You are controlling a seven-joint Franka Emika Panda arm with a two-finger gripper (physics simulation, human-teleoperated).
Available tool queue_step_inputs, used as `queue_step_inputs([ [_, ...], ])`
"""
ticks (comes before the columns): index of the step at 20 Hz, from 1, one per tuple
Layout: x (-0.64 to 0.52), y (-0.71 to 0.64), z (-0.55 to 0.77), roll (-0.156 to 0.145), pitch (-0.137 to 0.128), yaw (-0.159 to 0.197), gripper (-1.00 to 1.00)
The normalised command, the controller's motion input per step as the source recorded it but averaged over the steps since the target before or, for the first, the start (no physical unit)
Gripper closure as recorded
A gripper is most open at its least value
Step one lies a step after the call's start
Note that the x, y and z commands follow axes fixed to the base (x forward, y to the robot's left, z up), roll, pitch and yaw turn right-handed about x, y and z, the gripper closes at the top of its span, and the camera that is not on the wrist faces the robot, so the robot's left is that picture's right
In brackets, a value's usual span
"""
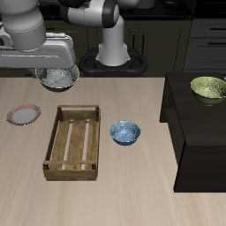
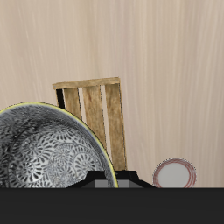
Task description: Place the black bowl in the wooden tray
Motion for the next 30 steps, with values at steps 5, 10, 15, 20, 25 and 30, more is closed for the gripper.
queue_step_inputs([
  [5, 0.11, -0.15, -0.18, -0.023, 0.014, -0.011, 1.0],
  [10, 0.11, -0.03, -0.32, -0.01, 0.022, 0.022, 1.0],
  [15, 0.05, -0.02, -0.2, -0.004, 0.023, -0.007, 1.0],
  [20, -0.02, 0.05, -0.1, 0.015, 0.011, 0.004, 1.0],
  [25, -0.09, 0.12, -0.4, 0.046, 0.024, 0.033, 1.0],
  [30, -0.13, -0.04, -0.15, 0.014, -0.017, 0.005, 1.0],
])
